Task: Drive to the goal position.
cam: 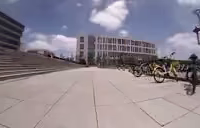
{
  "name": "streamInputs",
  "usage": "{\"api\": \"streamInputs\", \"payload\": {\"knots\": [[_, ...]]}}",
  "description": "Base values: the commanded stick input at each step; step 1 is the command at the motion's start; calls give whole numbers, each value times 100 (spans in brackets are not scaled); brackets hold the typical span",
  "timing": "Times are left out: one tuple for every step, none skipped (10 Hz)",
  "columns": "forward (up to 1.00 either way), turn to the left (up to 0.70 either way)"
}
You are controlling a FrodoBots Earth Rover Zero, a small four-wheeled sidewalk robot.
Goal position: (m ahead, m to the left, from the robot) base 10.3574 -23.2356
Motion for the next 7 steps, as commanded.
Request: {"api": "streamInputs", "payload": {"knots": [[100, 0], [100, 0], [100, 0], [100, 0], [100, 0], [100, 0], [100, 0]]}}
